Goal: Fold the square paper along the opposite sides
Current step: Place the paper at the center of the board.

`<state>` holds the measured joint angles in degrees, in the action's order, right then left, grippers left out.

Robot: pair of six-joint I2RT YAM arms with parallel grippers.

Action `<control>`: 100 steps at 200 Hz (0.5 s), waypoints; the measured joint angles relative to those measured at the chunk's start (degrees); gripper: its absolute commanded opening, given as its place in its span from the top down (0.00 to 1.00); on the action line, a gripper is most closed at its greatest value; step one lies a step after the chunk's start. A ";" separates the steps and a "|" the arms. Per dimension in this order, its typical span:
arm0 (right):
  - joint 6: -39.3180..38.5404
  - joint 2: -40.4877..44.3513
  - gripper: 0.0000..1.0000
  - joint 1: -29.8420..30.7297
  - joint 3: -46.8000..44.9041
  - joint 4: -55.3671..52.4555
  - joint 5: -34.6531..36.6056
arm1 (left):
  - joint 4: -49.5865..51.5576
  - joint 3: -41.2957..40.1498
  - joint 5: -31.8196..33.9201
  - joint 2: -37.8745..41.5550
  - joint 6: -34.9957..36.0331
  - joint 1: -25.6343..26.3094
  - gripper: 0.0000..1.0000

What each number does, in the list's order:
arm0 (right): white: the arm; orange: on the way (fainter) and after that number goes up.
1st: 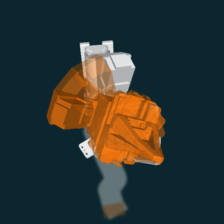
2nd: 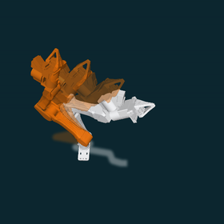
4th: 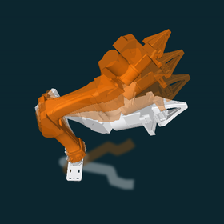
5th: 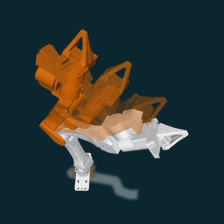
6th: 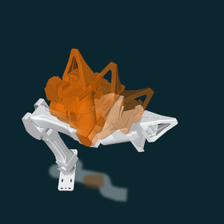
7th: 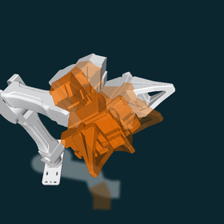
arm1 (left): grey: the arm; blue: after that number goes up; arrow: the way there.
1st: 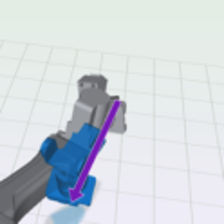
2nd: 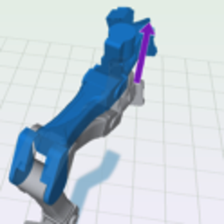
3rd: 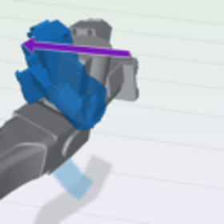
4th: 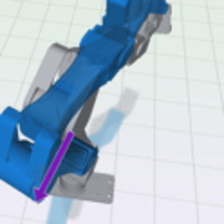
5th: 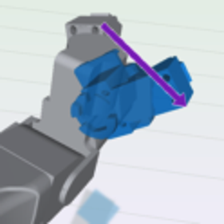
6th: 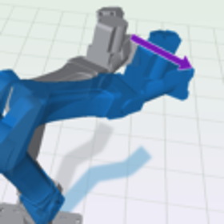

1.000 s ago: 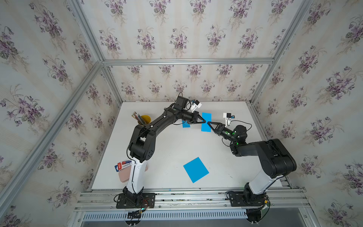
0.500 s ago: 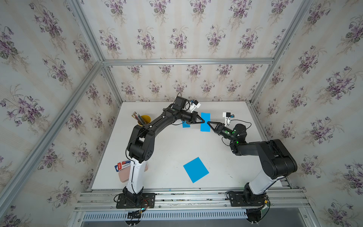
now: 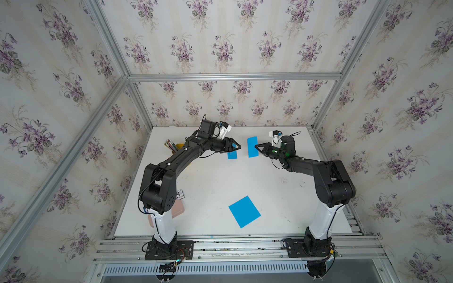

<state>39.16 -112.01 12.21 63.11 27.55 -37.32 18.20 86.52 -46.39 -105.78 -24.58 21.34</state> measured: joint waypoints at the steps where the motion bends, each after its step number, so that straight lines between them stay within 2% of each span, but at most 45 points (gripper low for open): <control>1: -0.09 -0.26 1.00 0.00 0.33 -0.28 0.09 | 0.09 -0.07 0.17 0.09 0.11 0.00 0.40; 43: -3.65 -11.06 1.00 0.04 14.38 -12.39 2.08 | 2.43 -2.03 4.04 1.75 2.73 -0.31 0.40; 100: -5.97 -20.09 0.95 0.66 25.38 -23.63 4.55 | 3.45 -2.10 4.57 1.75 3.39 -0.76 0.40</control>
<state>33.19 -132.09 12.86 88.49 3.92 -32.77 21.65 84.42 -41.82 -104.03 -21.19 20.58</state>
